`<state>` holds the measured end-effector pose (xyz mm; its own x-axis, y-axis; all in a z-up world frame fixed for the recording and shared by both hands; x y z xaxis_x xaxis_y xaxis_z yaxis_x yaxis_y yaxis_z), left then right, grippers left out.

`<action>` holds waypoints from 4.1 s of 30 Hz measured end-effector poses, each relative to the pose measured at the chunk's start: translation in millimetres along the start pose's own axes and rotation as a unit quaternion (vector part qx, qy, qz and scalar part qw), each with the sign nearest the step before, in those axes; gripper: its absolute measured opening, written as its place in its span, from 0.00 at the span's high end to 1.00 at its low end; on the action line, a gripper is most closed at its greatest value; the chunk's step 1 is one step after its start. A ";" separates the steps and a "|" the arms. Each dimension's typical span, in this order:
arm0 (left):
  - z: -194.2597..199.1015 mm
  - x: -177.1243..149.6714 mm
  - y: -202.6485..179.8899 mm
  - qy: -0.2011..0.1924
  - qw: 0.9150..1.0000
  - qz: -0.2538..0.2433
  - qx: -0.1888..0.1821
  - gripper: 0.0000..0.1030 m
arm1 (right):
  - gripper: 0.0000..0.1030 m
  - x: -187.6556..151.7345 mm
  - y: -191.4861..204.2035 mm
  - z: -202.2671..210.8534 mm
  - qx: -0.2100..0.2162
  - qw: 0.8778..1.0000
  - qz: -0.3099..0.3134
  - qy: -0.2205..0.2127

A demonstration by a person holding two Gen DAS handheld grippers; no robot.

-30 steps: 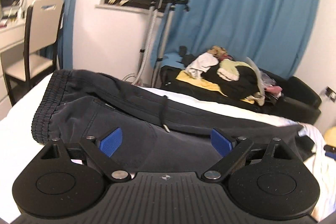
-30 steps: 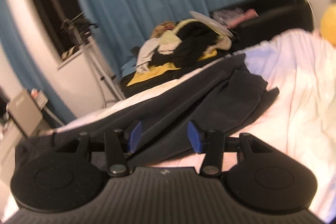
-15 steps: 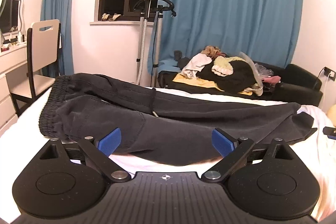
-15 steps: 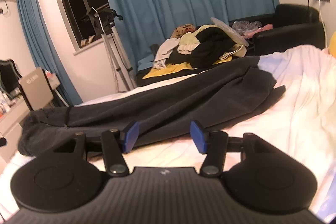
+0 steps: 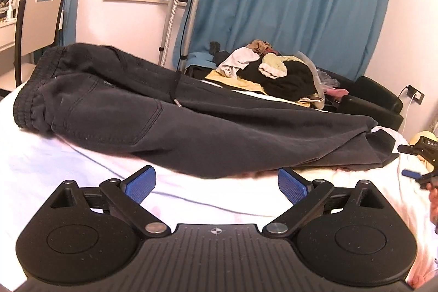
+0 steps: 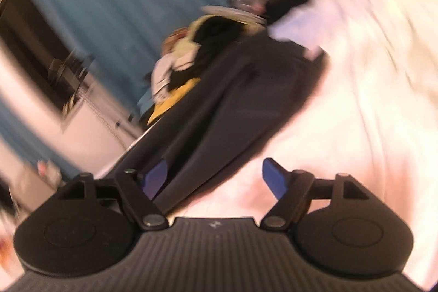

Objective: Fold clothes

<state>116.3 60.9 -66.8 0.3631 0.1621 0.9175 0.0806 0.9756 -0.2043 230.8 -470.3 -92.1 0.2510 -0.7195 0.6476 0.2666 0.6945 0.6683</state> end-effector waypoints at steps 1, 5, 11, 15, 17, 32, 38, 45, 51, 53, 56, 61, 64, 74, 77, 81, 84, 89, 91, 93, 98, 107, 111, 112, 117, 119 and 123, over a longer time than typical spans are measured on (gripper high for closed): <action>-2.2 -2.2 2.1 0.003 1.000 0.005 0.002 0.05 | 0.23 1.6 -14.3 -8.6 -0.002 0.999 -0.035 -0.001; -16.2 -8.4 12.7 0.019 0.999 0.044 0.013 0.05 | 0.23 0.4 -51.3 -43.0 0.001 0.992 -0.126 0.002; -40.0 -19.2 20.0 0.039 0.997 0.061 0.025 0.05 | 0.22 7.9 -57.2 -96.2 0.015 0.993 -0.116 -0.017; -51.1 -30.0 20.6 0.054 0.996 0.062 0.026 0.05 | 0.23 15.9 -73.5 -123.6 0.002 0.991 -0.131 -0.035; -56.2 -32.6 20.5 0.055 0.996 0.066 0.026 0.05 | 0.23 20.4 -75.7 -128.3 0.009 0.987 -0.149 -0.053; -71.9 -44.2 11.1 0.057 0.997 0.052 0.020 0.05 | 0.86 37.5 -80.7 -156.6 -0.001 0.989 -0.111 -0.099; -60.4 -38.0 9.3 0.039 0.998 0.039 0.024 0.05 | 0.92 60.3 -54.2 -108.9 -0.010 0.980 -0.141 -0.140; -40.2 -30.9 8.1 0.023 0.999 0.030 0.021 0.05 | 0.92 79.9 -56.8 -37.7 -0.010 0.982 -0.124 -0.145; -23.4 -29.1 -8.3 0.014 1.000 0.013 -0.010 0.05 | 0.92 79.5 -94.3 37.2 0.001 0.985 -0.110 -0.137; -19.1 -29.3 -16.1 0.006 1.000 0.012 -0.019 0.05 | 0.92 72.1 -114.1 62.2 0.005 0.983 -0.117 -0.138; -23.7 -25.2 -28.9 -0.003 1.000 0.008 0.014 0.05 | 0.92 61.9 -151.2 86.3 0.003 0.978 -0.145 -0.149; -41.7 -17.4 -98.8 -0.007 0.998 -0.052 -0.043 0.05 | 0.92 41.5 -190.9 101.1 -0.002 0.972 -0.181 -0.150; -69.7 -23.5 -145.1 -0.013 0.992 -0.110 -0.054 0.05 | 0.92 32.6 -210.5 108.1 -0.003 0.969 -0.201 -0.141; -178.4 -99.2 -181.6 0.066 0.979 -0.190 -0.040 0.01 | 0.90 30.0 -203.3 106.0 -0.002 0.981 -0.159 -0.113; -179.1 -98.4 -176.5 0.069 0.980 -0.179 -0.048 0.00 | 0.90 39.5 -184.7 104.8 -0.008 0.986 -0.120 -0.119; -166.7 -84.5 -167.8 0.073 0.981 -0.172 -0.055 0.00 | 0.89 59.1 -143.3 103.1 -0.014 0.988 -0.063 -0.139; -147.4 -65.9 -155.9 0.065 0.982 -0.166 -0.058 0.00 | 0.90 76.1 -104.7 97.0 -0.004 0.987 -0.033 -0.156; -109.2 -25.5 -127.7 0.034 0.988 -0.139 -0.061 0.00 | 0.90 87.3 -22.8 80.8 0.026 0.985 0.014 -0.169; -89.6 -6.4 -110.1 0.010 0.991 -0.124 -0.058 0.00 | 0.89 81.4 13.6 76.2 0.040 0.984 0.040 -0.170; -79.2 8.0 -92.1 -0.014 0.993 -0.113 -0.040 0.00 | 0.89 68.1 50.8 68.5 0.052 0.982 0.068 -0.168; -70.4 31.3 -51.4 -0.036 0.997 -0.058 -0.020 0.00 | 0.89 6.0 131.5 38.5 0.085 0.977 0.132 -0.144; -78.2 39.4 -8.2 -0.044 0.999 0.011 -0.006 0.00 | 0.85 -216.2 186.7 -21.5 0.132 0.922 0.364 0.000; -83.6 36.5 -0.3 -0.041 0.998 0.037 -0.010 0.00 | 0.81 -247.1 178.7 -25.2 0.130 0.902 0.412 0.011; -84.4 36.0 0.1 -0.040 0.998 0.044 -0.013 0.00 | 0.79 -245.6 179.5 -25.0 0.133 0.902 0.411 0.015; -80.8 32.8 -6.4 -0.041 0.998 0.036 -0.019 0.00 | 0.47 -232.3 185.3 -18.4 0.141 0.894 0.422 0.057; -78.5 31.0 -9.9 -0.041 0.999 0.025 -0.020 0.00 | 0.42 -225.7 189.0 -7.6 0.142 0.892 0.422 0.075; -73.1 25.0 -19.4 -0.038 0.999 0.009 -0.027 0.00 | 0.22 -216.7 188.6 29.8 0.151 0.893 0.414 0.093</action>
<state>191.7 35.2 -64.8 0.2933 0.1918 0.9366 0.1261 0.9633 -0.2368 199.0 -183.2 -95.5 0.4041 0.0715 0.9119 -0.3375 0.9382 0.0760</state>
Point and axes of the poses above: each gripper's, at about its wrist camera, not at the fingertips, and z roughly against the way its jaws point, y to its left, x to its top, the point moved 10 cm from there along -z, roughly the way its jaws point, and after that the axes turned 10 degrees about -y, right-handed, at the moved point
